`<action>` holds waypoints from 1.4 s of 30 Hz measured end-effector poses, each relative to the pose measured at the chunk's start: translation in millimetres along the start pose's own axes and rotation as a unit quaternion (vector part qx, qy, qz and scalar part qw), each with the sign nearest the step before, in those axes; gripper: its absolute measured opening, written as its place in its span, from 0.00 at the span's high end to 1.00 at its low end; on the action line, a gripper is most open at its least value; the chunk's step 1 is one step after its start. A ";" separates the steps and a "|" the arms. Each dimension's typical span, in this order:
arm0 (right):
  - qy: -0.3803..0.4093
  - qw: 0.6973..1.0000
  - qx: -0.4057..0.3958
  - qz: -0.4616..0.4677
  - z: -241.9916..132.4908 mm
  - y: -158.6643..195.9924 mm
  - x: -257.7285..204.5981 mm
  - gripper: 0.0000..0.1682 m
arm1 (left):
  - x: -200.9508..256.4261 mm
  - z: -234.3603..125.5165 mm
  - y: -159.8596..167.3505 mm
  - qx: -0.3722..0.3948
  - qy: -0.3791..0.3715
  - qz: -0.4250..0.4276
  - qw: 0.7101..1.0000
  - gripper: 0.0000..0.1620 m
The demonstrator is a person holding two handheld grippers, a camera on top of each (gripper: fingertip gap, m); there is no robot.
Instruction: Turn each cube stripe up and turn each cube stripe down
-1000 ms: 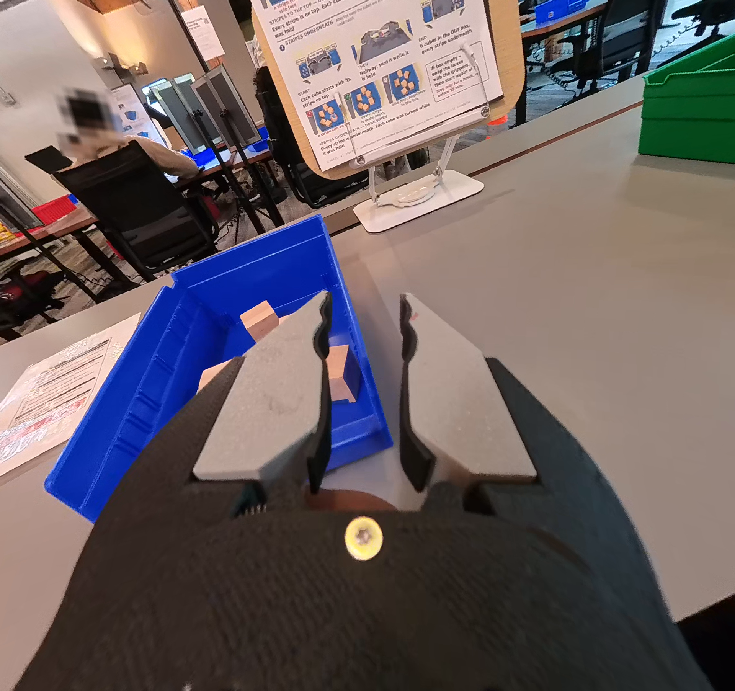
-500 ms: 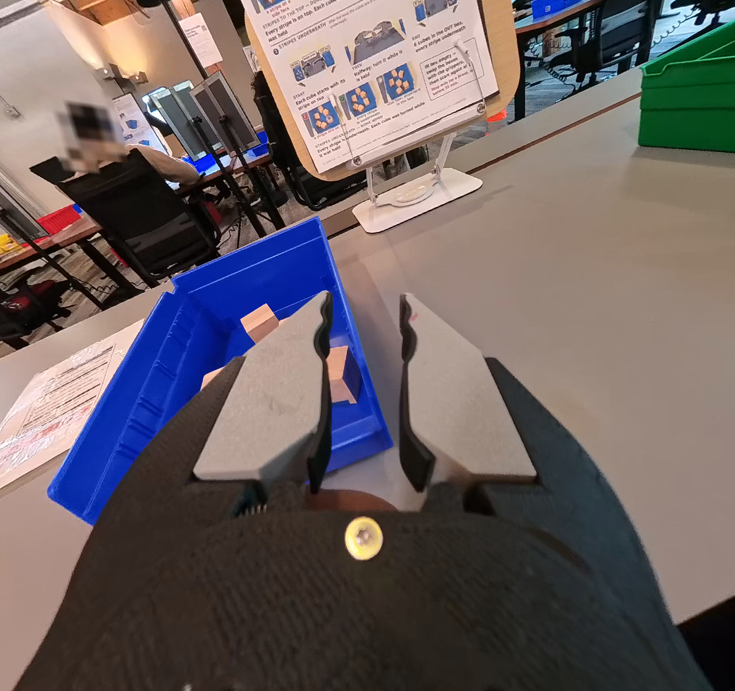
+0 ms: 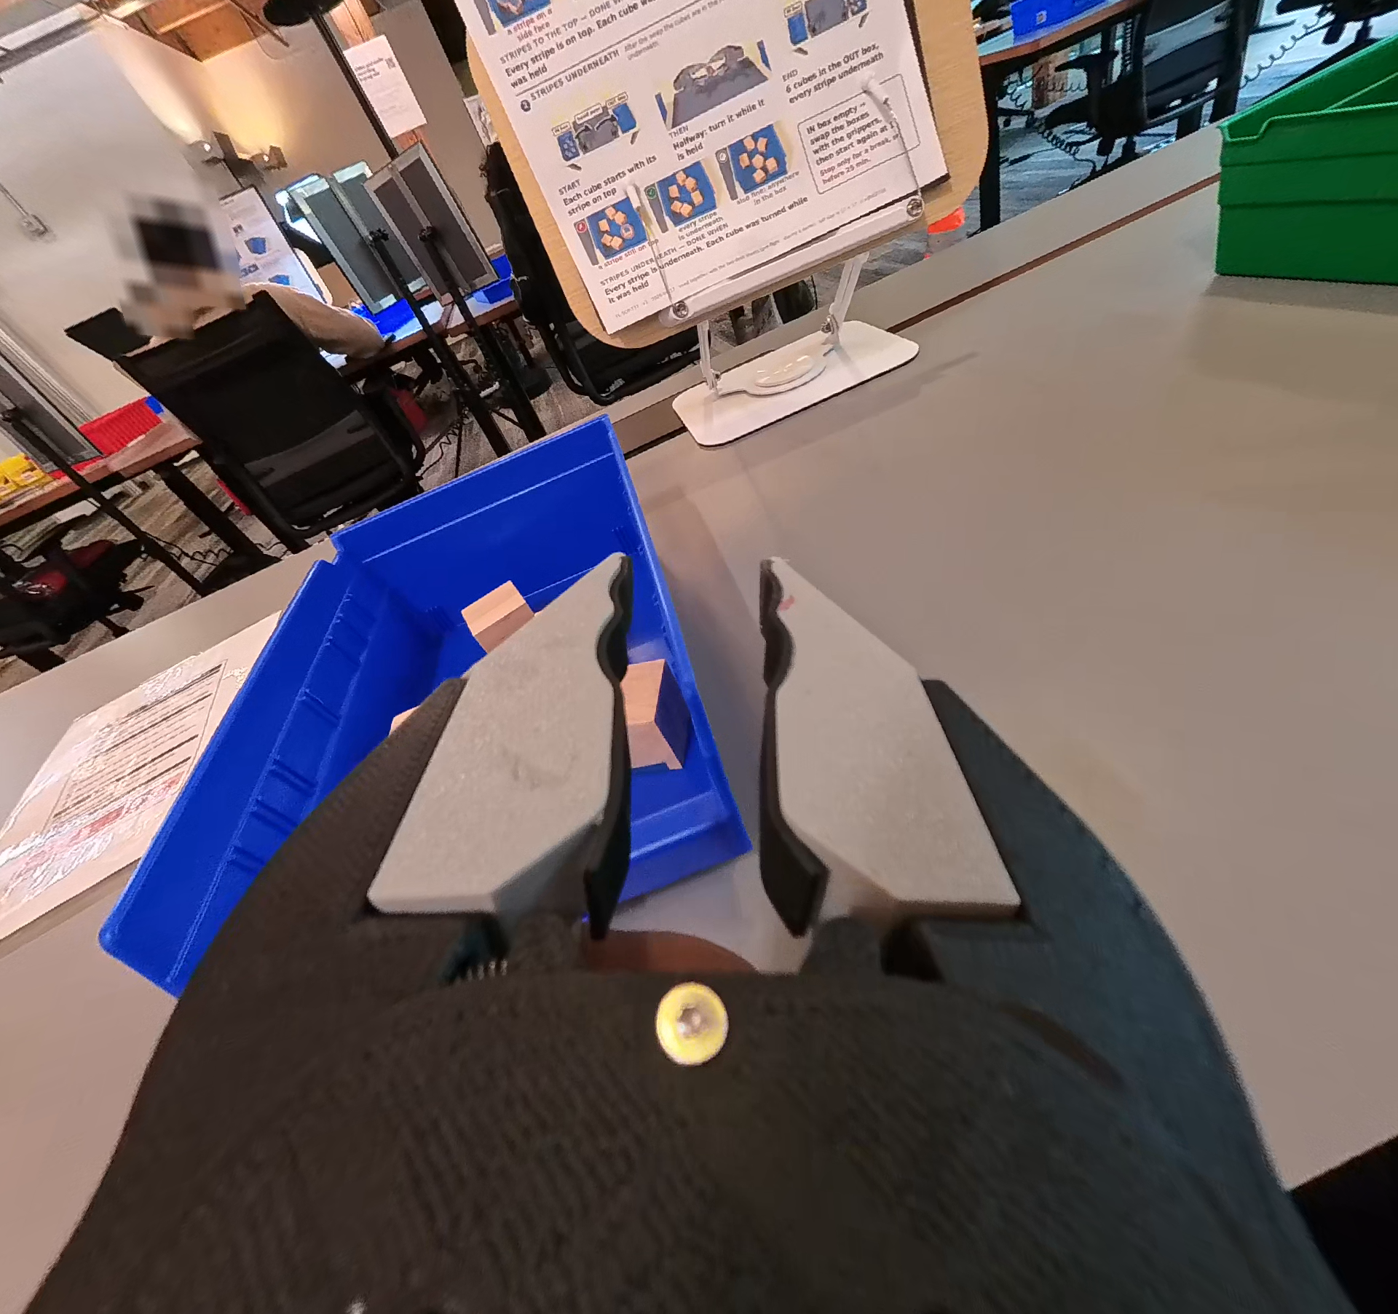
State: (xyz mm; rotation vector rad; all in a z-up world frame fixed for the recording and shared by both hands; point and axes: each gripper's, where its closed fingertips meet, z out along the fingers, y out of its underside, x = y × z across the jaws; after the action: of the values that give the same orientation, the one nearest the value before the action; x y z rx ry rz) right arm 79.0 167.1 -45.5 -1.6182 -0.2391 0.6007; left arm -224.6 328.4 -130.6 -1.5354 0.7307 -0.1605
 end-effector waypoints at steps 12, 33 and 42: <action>-0.001 1.000 -0.003 -0.003 1.5 1.1 -1.6 0.76 | 0.0 0.9 2.1 -0.004 -0.001 0.006 1.000 0.81; -0.003 1.000 -0.016 -0.005 7.8 7.5 -4.7 0.76 | -105.8 -7.2 74.0 -0.126 -0.096 -0.163 0.974 0.78; -0.005 0.999 -0.043 0.008 16.0 23.4 -1.9 0.75 | -93.6 54.1 90.7 -0.288 0.118 -0.114 0.943 0.73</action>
State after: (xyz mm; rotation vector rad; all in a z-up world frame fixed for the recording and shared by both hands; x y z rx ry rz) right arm 64.8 176.5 -68.3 -1.7013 -0.2630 0.6192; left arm -300.8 430.2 -191.7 -2.1903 0.8303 -0.3296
